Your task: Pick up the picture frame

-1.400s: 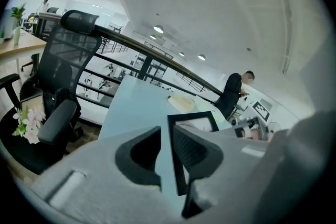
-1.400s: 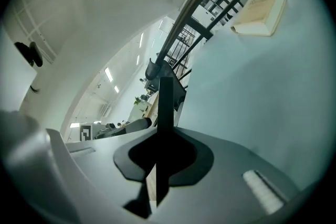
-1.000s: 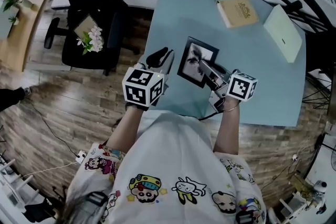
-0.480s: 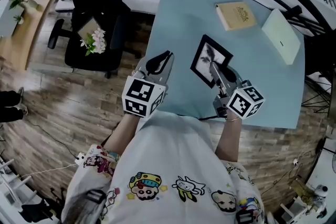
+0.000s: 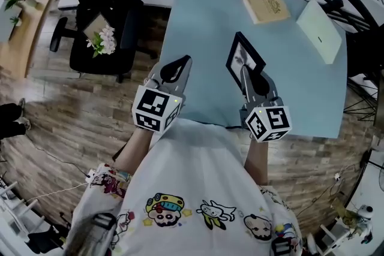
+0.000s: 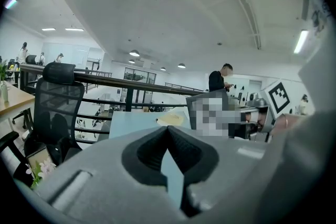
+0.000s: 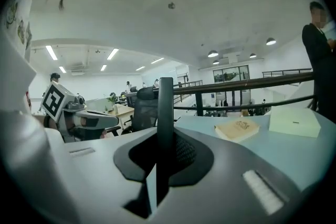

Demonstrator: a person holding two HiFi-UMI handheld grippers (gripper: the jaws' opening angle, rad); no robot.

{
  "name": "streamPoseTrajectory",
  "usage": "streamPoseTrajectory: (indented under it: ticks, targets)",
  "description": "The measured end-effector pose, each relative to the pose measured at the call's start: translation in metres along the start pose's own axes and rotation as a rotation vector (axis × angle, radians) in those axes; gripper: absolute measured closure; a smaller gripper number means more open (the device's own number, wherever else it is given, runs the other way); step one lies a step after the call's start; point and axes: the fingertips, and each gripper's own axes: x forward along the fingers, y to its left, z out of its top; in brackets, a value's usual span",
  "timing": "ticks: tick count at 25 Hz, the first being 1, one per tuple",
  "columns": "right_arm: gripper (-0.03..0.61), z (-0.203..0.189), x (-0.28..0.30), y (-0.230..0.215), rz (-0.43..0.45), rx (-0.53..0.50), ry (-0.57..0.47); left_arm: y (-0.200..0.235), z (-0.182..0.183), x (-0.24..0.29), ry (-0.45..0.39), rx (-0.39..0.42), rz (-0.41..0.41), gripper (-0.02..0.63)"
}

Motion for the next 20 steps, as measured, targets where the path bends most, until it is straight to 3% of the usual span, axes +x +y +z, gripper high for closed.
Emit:
streamPoseTrajectory:
  ticks: [11, 20]
  targets:
    - [0.543, 0.002, -0.012, -0.016, -0.091, -0.08, -0.057, 0.004, -0.008, -0.005, -0.001, 0.02, 0.031, 0.617]
    - [0.543, -0.001, -0.006, -0.018, -0.075, -0.096, -0.061, 0.017, -0.008, -0.004, -0.016, 0.018, 0.085, 0.617]
